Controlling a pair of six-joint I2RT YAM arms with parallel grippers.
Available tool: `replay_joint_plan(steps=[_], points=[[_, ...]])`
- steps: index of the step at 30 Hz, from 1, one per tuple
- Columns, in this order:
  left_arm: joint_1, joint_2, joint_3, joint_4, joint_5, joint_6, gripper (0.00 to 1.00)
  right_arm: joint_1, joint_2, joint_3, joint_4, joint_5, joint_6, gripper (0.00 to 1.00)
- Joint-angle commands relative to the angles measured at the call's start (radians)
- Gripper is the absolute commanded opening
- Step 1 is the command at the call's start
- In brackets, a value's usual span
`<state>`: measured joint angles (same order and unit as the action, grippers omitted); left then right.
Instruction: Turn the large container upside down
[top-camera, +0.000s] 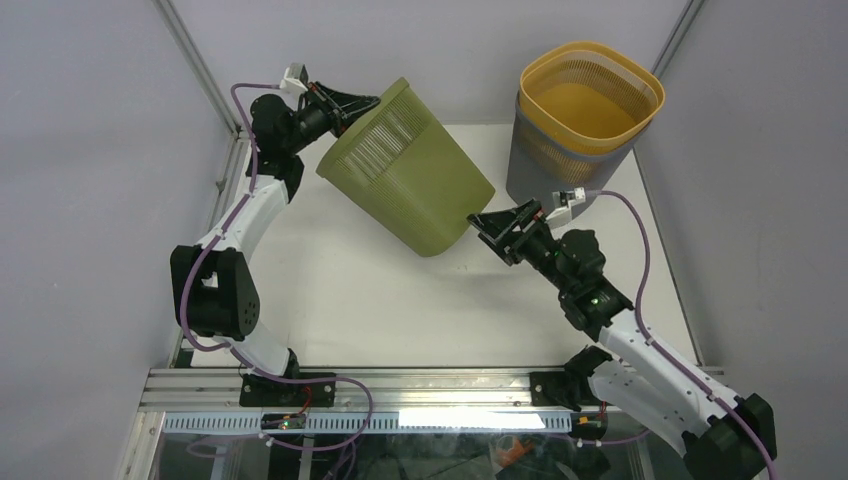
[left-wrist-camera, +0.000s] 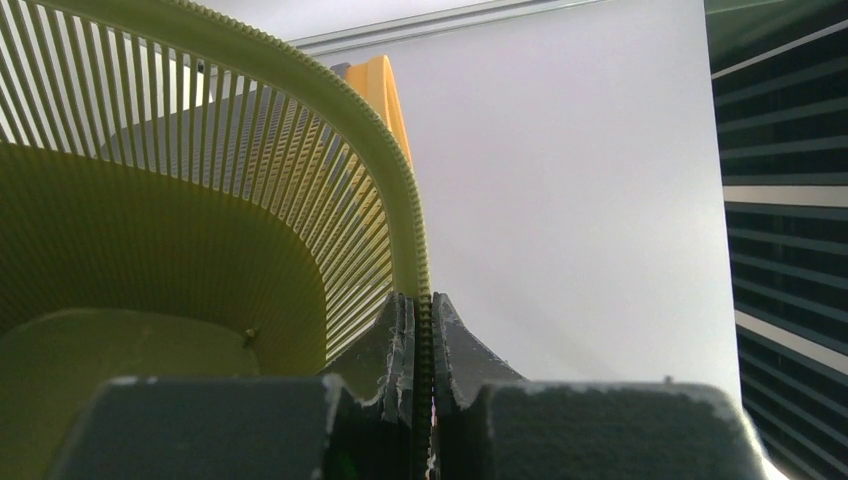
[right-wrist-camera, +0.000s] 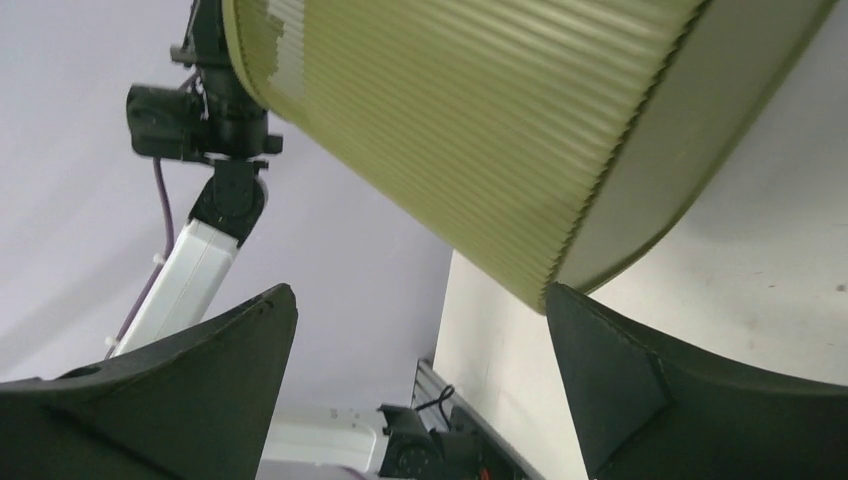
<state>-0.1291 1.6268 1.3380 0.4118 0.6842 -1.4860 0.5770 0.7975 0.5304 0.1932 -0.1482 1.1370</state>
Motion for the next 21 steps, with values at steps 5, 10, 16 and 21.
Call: replay_joint_plan(steps=[5, 10, 16, 21], points=[[0.01, -0.077, 0.006, 0.121, 0.015, -0.081, 0.0, -0.013, 0.107, -0.033, 0.162, 0.071, 0.028, 0.99], [0.01, -0.089, -0.007, 0.123, 0.016, -0.085, 0.0, -0.013, 0.228, 0.032, 0.287, -0.024, 0.007, 0.99], [0.009, -0.095, -0.01, 0.122, 0.023, -0.086, 0.0, -0.012, 0.249, 0.105, 0.318, -0.069, -0.016, 0.99], [0.011, -0.094, -0.017, 0.122, 0.024, -0.085, 0.0, -0.012, 0.216, 0.181, 0.271, -0.097, -0.028, 0.99]])
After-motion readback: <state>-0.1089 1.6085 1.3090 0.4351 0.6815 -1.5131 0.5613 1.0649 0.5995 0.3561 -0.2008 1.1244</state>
